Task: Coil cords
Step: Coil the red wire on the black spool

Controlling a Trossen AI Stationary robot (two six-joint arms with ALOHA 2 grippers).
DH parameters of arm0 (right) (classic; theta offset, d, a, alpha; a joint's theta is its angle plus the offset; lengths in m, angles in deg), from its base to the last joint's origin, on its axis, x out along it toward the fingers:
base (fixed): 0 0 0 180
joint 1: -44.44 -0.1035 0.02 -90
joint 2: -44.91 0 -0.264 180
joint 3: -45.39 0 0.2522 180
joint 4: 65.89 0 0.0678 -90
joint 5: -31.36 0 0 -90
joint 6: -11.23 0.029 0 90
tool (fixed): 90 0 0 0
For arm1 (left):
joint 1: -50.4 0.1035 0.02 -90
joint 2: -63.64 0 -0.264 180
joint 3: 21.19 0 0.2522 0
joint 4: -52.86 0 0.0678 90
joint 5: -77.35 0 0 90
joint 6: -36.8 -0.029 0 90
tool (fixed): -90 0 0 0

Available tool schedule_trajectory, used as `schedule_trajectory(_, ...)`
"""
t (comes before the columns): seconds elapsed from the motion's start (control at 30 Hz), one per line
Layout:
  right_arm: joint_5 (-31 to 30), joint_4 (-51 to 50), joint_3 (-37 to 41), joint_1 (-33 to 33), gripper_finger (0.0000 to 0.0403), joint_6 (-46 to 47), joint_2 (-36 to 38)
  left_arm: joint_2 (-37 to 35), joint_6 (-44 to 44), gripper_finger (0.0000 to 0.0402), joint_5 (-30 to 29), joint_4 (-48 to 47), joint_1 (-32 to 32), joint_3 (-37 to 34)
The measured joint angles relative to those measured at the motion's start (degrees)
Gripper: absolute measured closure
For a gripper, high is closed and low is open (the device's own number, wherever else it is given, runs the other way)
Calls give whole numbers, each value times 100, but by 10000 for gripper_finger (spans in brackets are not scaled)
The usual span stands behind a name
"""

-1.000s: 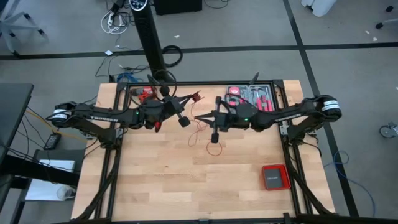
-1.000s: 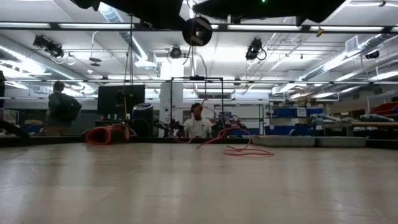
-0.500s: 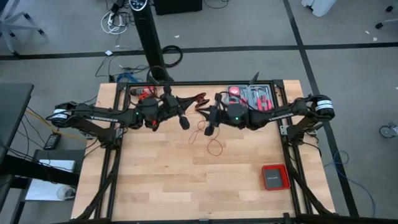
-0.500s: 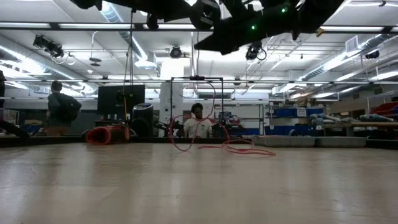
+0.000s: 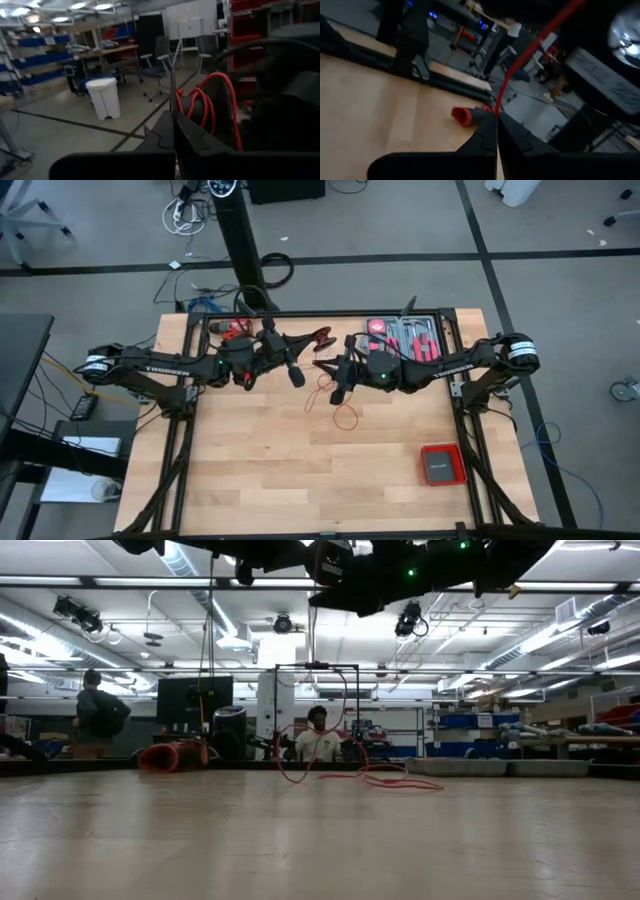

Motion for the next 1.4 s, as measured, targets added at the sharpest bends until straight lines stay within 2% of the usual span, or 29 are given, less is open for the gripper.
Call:
schedule_trajectory(0.3, -29, 878, 4, -269, 403, -550, 0, -7, -161, 401, -21, 165, 2, 8)
schedule_trajectory(0.57, -340, 1021, 4, -291, 403, -683, 0, -7, -200, 401, -41, 136, 2, 8)
schedule_trajectory(0.77, -708, 903, 4, -449, 403, -732, 0, -4, -998, 401, -589, -3, -2, 8)
schedule_trajectory(0.93, -926, 694, 4, -564, 403, -780, 0, -4, -1864, 401, -880, -597, -7, 8)
schedule_trajectory(1.0, -858, 681, 4, -605, 403, -942, 0, -4, -2154, 401, -1060, -808, -4, 8)
schedule_trajectory(1.1, -450, 582, 4, -649, 403, -1136, 0, -4, -2315, 401, -1168, -960, -4, 8)
schedule_trajectory(1.3, -85, 389, 4, -525, 403, -1030, 0, 33, -2332, 401, -1136, -1036, -13, 10)
schedule_trajectory(1.4, 77, 531, 3, -365, 403, -1020, 1, 171, -2667, 401, -1112, -1151, -53, 10)
